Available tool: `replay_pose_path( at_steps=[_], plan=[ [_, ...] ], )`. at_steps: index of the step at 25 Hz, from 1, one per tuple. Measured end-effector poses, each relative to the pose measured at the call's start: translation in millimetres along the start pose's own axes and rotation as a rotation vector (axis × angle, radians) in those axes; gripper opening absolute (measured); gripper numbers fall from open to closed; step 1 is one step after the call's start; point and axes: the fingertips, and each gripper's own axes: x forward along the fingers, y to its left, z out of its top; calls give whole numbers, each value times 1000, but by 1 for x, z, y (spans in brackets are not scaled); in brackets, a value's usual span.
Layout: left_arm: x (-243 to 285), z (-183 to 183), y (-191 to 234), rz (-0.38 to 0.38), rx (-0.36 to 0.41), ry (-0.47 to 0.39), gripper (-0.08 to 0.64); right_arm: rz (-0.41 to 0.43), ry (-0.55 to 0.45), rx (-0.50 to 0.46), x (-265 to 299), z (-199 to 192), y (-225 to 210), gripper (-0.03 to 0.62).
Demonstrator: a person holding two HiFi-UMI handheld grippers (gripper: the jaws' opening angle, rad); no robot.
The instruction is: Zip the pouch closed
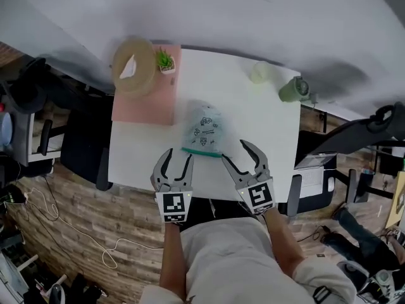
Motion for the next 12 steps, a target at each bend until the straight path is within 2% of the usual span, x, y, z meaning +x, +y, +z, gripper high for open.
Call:
replay_pose_path(
  at_steps=[6, 12],
  plan=[
    [-23, 62, -2, 50, 22, -159, 293, -98, -167, 10, -21, 57, -11, 302],
    [-39, 90, -14, 56, 51, -213, 305, -136, -226, 14, -44, 80, -17, 305]
  ],
)
